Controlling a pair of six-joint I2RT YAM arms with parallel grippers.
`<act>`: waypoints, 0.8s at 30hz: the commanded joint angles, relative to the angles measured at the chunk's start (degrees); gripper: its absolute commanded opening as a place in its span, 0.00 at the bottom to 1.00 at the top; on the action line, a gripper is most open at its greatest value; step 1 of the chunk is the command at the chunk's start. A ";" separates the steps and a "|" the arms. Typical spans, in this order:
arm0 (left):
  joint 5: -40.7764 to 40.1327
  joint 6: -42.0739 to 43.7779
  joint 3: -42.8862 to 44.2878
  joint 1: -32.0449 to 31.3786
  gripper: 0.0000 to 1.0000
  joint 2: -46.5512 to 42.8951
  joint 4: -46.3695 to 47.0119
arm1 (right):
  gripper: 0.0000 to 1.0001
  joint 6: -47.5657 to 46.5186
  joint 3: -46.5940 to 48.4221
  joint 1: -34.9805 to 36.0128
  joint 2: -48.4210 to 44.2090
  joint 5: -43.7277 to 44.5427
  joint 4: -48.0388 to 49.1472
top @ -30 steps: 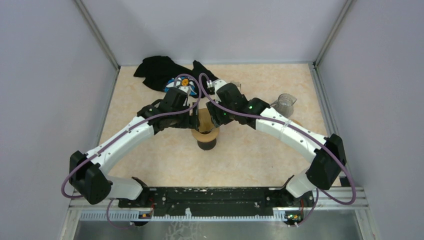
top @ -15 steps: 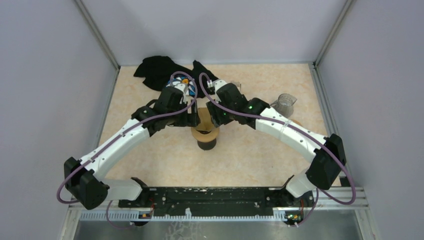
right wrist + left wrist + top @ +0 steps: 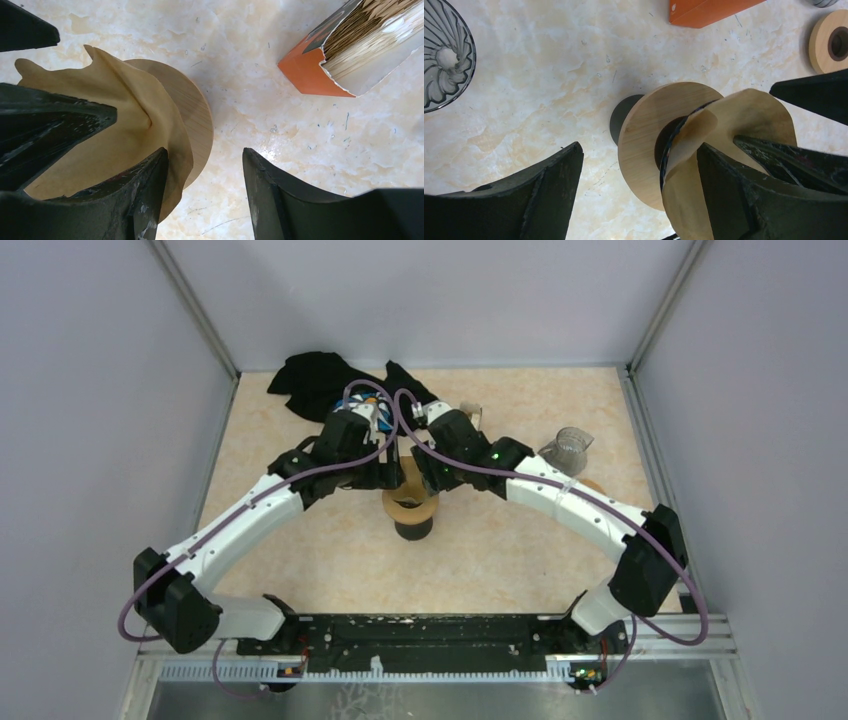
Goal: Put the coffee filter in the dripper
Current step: Place the coffee filter in the coffee dripper.
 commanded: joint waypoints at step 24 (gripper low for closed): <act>-7.18 -1.38 -0.09 0.32 0.85 1.96 -1.88 | 0.56 0.50 0.90 1.10 -0.89 3.86 0.37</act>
